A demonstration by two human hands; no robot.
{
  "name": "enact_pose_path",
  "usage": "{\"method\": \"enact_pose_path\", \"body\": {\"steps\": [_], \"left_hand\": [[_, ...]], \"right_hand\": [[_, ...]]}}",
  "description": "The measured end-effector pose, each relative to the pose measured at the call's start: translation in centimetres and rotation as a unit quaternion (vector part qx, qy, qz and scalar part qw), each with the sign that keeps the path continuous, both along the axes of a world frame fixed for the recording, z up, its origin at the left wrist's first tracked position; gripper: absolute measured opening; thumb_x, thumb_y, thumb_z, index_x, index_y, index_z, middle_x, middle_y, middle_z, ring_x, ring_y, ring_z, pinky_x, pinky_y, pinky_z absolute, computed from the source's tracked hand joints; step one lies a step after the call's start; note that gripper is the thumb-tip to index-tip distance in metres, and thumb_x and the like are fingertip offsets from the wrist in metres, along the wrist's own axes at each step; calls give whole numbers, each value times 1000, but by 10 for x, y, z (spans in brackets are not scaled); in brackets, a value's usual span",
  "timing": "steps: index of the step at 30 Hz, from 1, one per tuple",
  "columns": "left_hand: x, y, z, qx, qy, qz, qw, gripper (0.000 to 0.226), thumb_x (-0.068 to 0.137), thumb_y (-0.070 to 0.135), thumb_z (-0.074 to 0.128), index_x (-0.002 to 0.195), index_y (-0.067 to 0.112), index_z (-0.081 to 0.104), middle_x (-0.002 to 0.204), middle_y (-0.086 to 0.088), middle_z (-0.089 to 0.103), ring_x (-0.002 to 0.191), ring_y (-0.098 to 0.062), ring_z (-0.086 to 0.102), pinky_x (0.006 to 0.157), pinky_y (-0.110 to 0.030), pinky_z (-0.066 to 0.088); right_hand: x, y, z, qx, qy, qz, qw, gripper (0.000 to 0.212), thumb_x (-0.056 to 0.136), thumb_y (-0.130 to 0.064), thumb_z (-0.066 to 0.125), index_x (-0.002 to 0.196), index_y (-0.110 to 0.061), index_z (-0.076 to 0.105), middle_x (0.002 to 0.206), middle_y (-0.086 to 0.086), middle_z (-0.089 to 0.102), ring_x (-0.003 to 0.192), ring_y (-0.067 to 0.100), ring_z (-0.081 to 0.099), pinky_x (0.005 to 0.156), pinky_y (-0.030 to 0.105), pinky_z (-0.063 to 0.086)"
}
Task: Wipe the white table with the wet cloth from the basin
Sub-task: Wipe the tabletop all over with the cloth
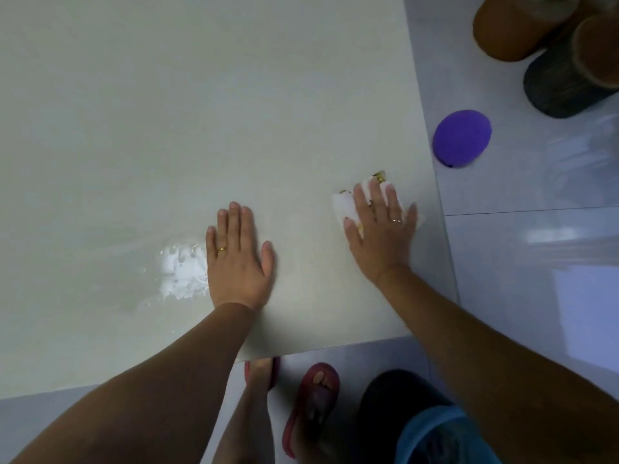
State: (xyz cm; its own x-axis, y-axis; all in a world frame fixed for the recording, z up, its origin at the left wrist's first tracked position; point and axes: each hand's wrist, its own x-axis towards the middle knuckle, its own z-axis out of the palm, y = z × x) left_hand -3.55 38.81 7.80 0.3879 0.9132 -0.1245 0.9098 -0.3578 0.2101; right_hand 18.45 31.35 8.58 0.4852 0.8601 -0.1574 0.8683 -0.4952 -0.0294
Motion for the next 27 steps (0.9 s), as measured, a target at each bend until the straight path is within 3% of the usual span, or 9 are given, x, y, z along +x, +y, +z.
{"method": "enact_pose_path", "body": {"steps": [3, 7, 9, 13, 16, 20, 23, 25, 27], "left_hand": [[-1, 0, 0, -6, 2, -2, 1000, 66, 94, 41, 22, 152, 11, 13, 161, -8, 11, 148, -19, 1, 120, -35, -5], [-2, 0, -2, -15, 6, -7, 1000, 66, 95, 41, 23, 153, 12, 13, 161, -8, 9, 149, -19, -1, 120, -38, -2], [-2, 1, -2, -18, 3, -4, 1000, 66, 94, 41, 24, 152, 11, 16, 161, -8, 11, 149, -20, 2, 120, -40, 2], [-1, 0, 1, -20, 0, -4, 1000, 66, 93, 39, 26, 151, 10, 20, 160, -9, 14, 148, -22, 7, 120, -42, 6], [-2, 1, 1, -28, -4, -7, 1000, 65, 93, 38, 26, 151, 8, 20, 159, -10, 15, 148, -23, 8, 120, -43, 8], [-2, 2, 3, -39, -1, -11, 999, 65, 94, 37, 27, 151, 7, 21, 159, -11, 15, 148, -25, 9, 119, -45, 10], [-2, 3, 6, -46, -5, -9, 999, 64, 93, 37, 27, 150, 6, 23, 158, -12, 17, 147, -27, 12, 118, -46, 13], [-2, 3, 10, -51, -22, -5, 998, 64, 93, 36, 28, 148, 5, 27, 157, -12, 20, 146, -27, 15, 117, -47, 14], [-1, 7, 15, -60, -60, -6, 996, 62, 94, 36, 29, 148, 5, 29, 157, -12, 23, 146, -25, 16, 118, -45, 12]], "right_hand": [[-54, 20, -1, 25, 27, -87, 996, 59, 95, -44, 31, 151, -30, 14, 160, -1, 9, 147, 26, 7, 113, 60, 2], [-80, 15, -1, 17, 28, 189, 981, 57, 94, -48, 27, 149, -33, 20, 159, -4, 15, 147, 23, 12, 115, 57, 10], [-45, 23, -1, 17, 19, 244, 969, 57, 94, -48, 30, 148, -33, 23, 158, -5, 19, 146, 21, 17, 114, 55, 14], [13, 62, -2, 4, -5, 36, 999, 57, 96, -45, 28, 150, -31, 17, 160, -2, 15, 146, 24, 14, 112, 58, 12], [-21, 91, -3, 30, 27, -135, 990, 58, 97, -43, 31, 151, -31, 12, 161, -3, 7, 147, 24, 5, 113, 59, 2], [-84, 89, -3, 32, 25, 80, 996, 58, 93, -45, 26, 149, -31, 20, 159, -3, 16, 147, 25, 12, 113, 59, 7], [-43, 91, -3, 20, 31, 226, 973, 56, 95, -46, 27, 149, -31, 22, 159, -4, 18, 147, 21, 14, 115, 54, 13], [-4, 100, -2, 9, 2, 213, 977, 57, 95, -45, 30, 149, -29, 25, 158, -2, 21, 145, 23, 20, 114, 54, 17], [26, 120, -2, 8, -6, 88, 996, 57, 96, -43, 31, 150, -27, 21, 159, 1, 18, 145, 25, 19, 113, 55, 14]]}}
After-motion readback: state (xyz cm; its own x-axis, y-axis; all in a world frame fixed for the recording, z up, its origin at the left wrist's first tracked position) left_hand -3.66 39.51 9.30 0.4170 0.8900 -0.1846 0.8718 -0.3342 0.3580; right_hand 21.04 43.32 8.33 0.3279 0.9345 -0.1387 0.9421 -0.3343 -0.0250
